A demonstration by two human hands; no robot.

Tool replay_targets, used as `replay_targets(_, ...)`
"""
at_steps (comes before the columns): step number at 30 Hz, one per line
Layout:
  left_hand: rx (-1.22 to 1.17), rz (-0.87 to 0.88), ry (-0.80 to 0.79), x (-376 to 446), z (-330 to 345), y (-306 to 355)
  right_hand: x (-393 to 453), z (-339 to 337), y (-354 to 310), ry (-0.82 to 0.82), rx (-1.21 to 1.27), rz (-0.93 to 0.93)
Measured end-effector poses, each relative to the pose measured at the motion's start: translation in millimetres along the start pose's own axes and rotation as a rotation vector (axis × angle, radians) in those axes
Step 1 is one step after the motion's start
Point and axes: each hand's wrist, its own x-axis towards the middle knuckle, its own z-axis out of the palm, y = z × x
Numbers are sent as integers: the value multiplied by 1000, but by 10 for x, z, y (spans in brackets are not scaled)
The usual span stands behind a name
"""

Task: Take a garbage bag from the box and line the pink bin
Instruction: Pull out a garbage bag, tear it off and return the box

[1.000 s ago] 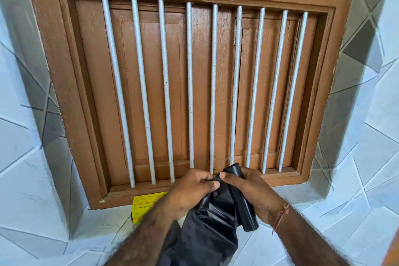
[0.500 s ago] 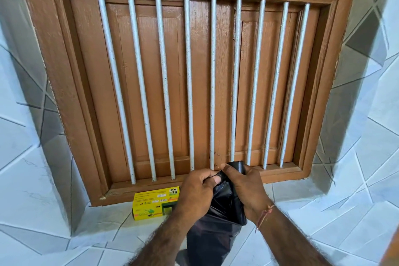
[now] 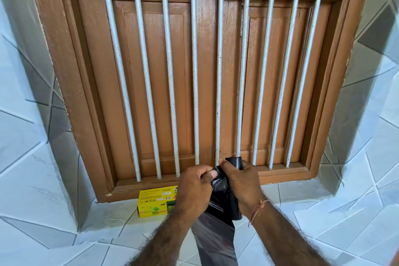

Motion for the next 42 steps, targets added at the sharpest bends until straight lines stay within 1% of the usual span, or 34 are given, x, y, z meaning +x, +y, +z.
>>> replay_targets(3,-73,-95,-65,27,-97,5,-11,-22,-55,-106,7,66)
replay_targets(5,-192,-176,-168,55,-218,18,-10,-63,-97,-189,1,91)
replay_targets(7,-268,-237,-289,77,-342,28,-4,-84,-128,-226,-31,71)
replay_targets(9,-293,-282,-395,69,-409,16,13,-91,-142,-240,-59,50)
replay_targets(11,-233,-288,-428,51,-412,-11,33,-97,-146,-245,-79,42)
replay_targets(14,-148,-272,-354,19,-381,-19,57,-97,-149,-243,-109,26)
replay_targets(19,-78,-215,-298,14,-366,32,68,-63,-105,-151,-77,-11)
replay_targets(25,1,-139,-219,-31,-319,46,99,-7,-48,-97,-26,14)
replay_targets(35,67,-80,-114,-62,-318,1,132,62,-15,-71,5,22)
replay_targets(39,126,-50,-79,-101,-306,34,134,96,4,-56,-8,59)
replay_targets(40,142,-47,-55,-123,-326,40,164,51,-22,-10,0,75)
replay_targets(42,149,-103,44,-168,-471,10,310,-193,-145,184,21,87)
